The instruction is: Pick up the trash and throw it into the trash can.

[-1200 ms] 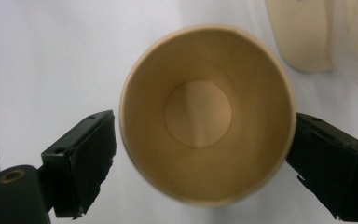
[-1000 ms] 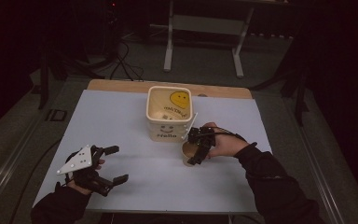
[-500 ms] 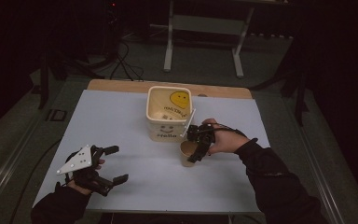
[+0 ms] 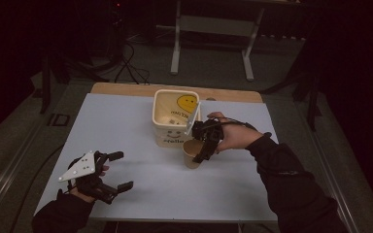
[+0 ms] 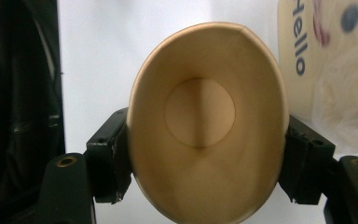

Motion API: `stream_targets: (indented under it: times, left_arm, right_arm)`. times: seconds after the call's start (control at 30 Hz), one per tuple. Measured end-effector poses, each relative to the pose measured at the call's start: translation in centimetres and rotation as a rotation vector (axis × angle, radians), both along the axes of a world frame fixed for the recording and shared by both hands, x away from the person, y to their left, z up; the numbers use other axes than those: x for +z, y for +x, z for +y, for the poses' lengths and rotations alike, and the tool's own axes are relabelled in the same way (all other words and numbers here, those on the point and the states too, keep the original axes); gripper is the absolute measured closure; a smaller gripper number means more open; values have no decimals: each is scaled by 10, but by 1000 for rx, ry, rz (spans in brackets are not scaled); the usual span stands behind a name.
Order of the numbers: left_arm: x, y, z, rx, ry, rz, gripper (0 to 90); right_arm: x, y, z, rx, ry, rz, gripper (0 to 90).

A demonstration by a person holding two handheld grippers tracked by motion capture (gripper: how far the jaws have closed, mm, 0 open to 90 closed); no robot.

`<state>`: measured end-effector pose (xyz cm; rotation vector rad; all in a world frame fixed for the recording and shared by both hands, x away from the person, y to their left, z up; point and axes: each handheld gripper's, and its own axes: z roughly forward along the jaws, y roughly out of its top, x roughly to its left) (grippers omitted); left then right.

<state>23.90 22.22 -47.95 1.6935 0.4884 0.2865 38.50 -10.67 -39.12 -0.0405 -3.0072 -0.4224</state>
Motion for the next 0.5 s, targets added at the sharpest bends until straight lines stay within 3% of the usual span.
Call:
stream_targets:
  times: [0.33, 0.5]
  left_arm:
    - [0, 0, 0, -7, -2, 0, 4]
    - [0, 0, 0, -8, -3, 2, 4]
  right_arm:
    - [33, 5, 13, 54, -53, 3, 311]
    - [46, 12, 16, 51, -70, -7, 315]
